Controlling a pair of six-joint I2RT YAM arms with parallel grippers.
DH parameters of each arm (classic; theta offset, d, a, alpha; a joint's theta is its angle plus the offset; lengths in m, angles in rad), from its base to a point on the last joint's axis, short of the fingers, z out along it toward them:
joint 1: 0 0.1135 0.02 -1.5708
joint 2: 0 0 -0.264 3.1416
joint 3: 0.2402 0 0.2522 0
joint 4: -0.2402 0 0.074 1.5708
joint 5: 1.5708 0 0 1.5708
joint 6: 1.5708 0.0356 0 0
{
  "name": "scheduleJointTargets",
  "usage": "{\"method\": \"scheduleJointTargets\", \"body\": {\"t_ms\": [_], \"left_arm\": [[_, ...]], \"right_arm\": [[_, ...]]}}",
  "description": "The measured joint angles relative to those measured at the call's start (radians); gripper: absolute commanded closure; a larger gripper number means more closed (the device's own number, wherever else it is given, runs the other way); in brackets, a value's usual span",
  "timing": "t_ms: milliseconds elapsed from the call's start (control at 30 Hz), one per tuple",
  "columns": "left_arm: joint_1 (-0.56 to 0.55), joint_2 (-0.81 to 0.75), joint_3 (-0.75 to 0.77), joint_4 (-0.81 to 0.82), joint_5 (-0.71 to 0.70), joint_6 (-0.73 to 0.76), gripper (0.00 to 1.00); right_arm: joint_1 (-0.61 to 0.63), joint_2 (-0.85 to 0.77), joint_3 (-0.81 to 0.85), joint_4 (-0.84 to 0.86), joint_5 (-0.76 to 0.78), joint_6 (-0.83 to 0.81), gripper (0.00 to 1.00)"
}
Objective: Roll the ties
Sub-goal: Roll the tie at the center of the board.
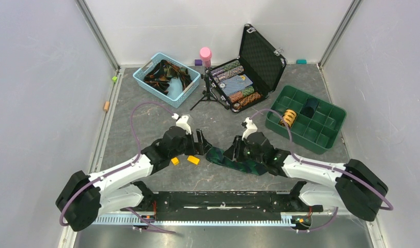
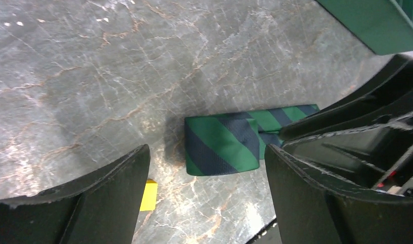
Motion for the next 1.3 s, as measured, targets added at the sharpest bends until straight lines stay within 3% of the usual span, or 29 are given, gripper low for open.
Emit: {"method": "scheduleJointTargets", "body": {"t_ms": [400, 1300], "left_arm": [[0.031, 0.077, -0.054, 0.147, 0.1, -0.035, 0.11], [0.036, 0.301, -0.076, 0.334, 0.214, -0.048, 0.14]], "right_arm": [[0.035, 0.118, 0.004, 0.145, -0.099, 0.084, 0.73], [0.035, 0.157, 0.01, 0.074, -0.04, 0.08, 0.75]]}}
